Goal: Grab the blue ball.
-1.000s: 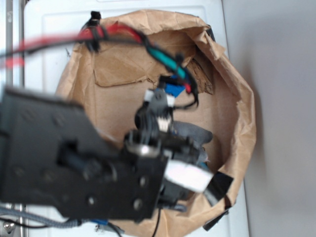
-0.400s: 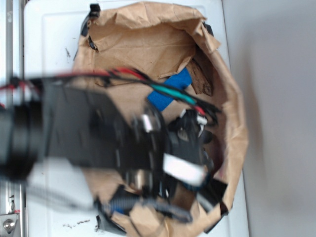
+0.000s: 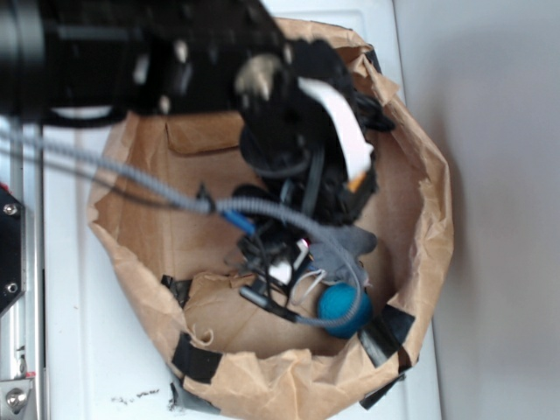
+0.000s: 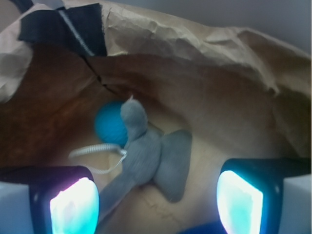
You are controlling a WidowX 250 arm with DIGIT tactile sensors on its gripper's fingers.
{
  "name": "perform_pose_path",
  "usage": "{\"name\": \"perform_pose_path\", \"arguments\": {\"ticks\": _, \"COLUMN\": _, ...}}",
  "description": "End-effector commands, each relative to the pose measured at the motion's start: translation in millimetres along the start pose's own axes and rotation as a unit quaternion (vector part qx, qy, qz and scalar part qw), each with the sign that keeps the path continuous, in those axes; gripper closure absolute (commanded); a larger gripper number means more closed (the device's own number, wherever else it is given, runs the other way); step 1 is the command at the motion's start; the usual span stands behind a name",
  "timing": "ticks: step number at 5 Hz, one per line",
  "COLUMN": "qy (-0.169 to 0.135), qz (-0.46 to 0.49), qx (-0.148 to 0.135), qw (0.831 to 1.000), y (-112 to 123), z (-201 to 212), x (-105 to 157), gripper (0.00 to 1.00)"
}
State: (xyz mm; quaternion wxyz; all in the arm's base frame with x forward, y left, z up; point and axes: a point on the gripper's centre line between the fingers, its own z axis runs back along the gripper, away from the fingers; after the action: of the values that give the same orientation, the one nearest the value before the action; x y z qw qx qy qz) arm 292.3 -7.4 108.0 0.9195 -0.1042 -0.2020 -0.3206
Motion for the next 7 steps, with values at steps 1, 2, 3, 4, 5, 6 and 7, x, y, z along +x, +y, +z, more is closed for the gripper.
{"name": "perform_pose_path", "arguments": {"ticks": 1, "qy": -0.040, "qz": -0.074, "qx": 0.031, "qw": 0.996, "y": -24.1, "z": 5.9, "x": 27.2, "gripper": 0.00}}
{"name": "perform_pose_path", "arguments": {"ticks": 2, "qy": -0.015, "qz": -0.088, "qx": 0.059, "qw": 0.994, "y": -48.0, "z": 4.0, "x": 49.8, "gripper": 0.00}}
{"name": "perform_pose_path", "arguments": {"ticks": 3, "qy": -0.006, "qz": -0.096, "qx": 0.057, "qw": 0.994, "y": -56.4, "z": -7.9, "x": 64.1, "gripper": 0.00}}
{"name": "perform_pose_path", "arguments": {"ticks": 4, "qy": -0.015, "qz": -0.116, "qx": 0.048, "qw": 0.992, "y": -65.3, "z": -27.5, "x": 65.8, "gripper": 0.00}}
{"name": "perform_pose_path", "arguments": {"ticks": 5, "qy": -0.008, "qz": -0.112, "qx": 0.050, "qw": 0.992, "y": -63.9, "z": -45.5, "x": 64.0, "gripper": 0.00}}
{"name": "perform_pose_path", "arguments": {"ticks": 6, "qy": 0.003, "qz": -0.112, "qx": 0.035, "qw": 0.993, "y": -66.2, "z": -47.1, "x": 59.2, "gripper": 0.00}}
{"name": "perform_pose_path", "arguments": {"ticks": 7, "qy": 0.016, "qz": -0.127, "qx": 0.019, "qw": 0.992, "y": -76.0, "z": -40.9, "x": 51.4, "gripper": 0.00}}
